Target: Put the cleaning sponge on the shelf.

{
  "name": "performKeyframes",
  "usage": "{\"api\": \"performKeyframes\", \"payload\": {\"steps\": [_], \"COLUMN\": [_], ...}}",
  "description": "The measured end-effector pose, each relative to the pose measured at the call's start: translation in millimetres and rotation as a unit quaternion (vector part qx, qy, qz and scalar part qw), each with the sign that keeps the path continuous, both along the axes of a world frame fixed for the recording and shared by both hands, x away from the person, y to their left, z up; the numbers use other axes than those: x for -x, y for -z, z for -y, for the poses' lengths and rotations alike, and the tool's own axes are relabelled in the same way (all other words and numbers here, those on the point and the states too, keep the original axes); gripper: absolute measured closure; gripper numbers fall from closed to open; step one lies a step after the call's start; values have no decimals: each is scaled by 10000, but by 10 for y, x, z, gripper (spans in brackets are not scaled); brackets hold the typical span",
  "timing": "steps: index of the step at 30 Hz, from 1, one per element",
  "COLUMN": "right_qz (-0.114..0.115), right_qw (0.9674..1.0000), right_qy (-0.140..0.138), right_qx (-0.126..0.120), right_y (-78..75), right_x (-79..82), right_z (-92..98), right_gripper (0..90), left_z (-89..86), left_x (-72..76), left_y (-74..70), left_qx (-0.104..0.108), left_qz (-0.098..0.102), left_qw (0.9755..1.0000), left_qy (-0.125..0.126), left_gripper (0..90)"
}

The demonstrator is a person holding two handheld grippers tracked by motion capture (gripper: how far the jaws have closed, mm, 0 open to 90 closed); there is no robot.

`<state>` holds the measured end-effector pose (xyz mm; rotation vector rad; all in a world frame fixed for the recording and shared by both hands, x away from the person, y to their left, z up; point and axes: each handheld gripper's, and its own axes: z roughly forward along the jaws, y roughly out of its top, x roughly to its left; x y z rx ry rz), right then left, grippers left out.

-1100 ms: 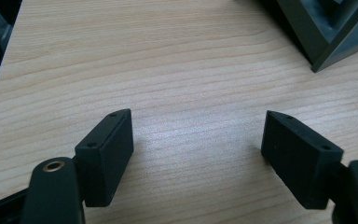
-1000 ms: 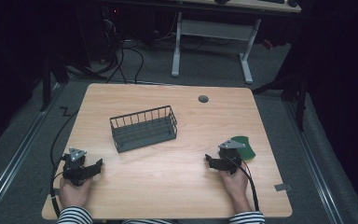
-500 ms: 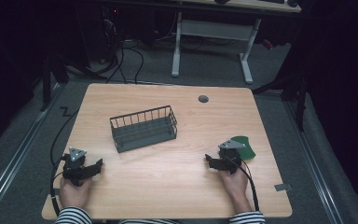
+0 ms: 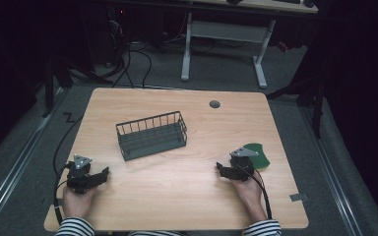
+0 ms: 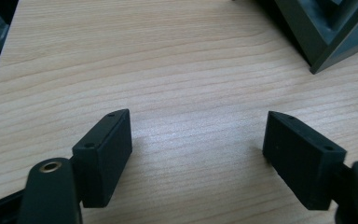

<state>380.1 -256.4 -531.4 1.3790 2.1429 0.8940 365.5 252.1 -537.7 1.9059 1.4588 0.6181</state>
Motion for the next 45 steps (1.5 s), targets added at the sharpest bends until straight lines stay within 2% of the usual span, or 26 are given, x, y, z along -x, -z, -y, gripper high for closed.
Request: {"api": "performKeyframes", "payload": {"steps": [3, 5, 8, 10, 13, 16, 20, 27, 31, 37, 39, 43, 45], "right_qz": [4, 11, -112, -145, -33, -20, -4, -92, -157, -144, -166, -129, -95], "right_qw": [10000, 10000, 9999, 9999, 10000, 9997, 9993, 9976, 9963, 9953, 9951, 9950, 9949], "right_qy": [11, 46, 91, 93, 60, -25, -167, -485, -673, -783, -775, -875, -875], "right_qx": [-2, -1, 65, 17, -57, -240, -349, -481, -503, -550, -593, -455, -500], "right_y": [0, -3, -36, -65, -145, -229, -307, -409, -432, -469, -465, -456, -458], "right_x": [-2, -1, -13, -14, -8, -24, -58, -218, -333, -521, -568, -653, -673], "right_z": [1, 2, 8, 13, 24, 26, -16, -195, -362, -590, -650, -779, -812], "right_gripper": [303, 326, 350, 349, 348, 346, 337, 327, 394, 500, 524, 573, 599], "left_z": [-14, -32, -53, -52, -30, -15, 41, 248, 346, 460, 474, 506, 520], "left_x": [9, 8, 0, -11, -13, 4, 35, -3, -46, -119, -144, -183, -211], "left_y": [-10, -15, -23, -32, -51, -106, -181, -355, -419, -395, -376, -355, -335], "left_qx": [-3, 106, 259, 321, 305, 398, 535, 368, 393, 245, 267, 322, 325], "left_qz": [-31, -24, -70, -106, -96, -7, 104, 100, 117, 42, 27, 8, 28], "left_qw": [10000, 9999, 9995, 9992, 9992, 9987, 9977, 9969, 9962, 9955, 9956, 9955, 9956], "left_qy": [73, 101, 140, 200, 258, 316, 409, 681, 764, 919, 897, 892, 876], "left_gripper": [236, 271, 271, 272, 270, 271, 274, 304, 344, 417, 452, 524, 557]}}
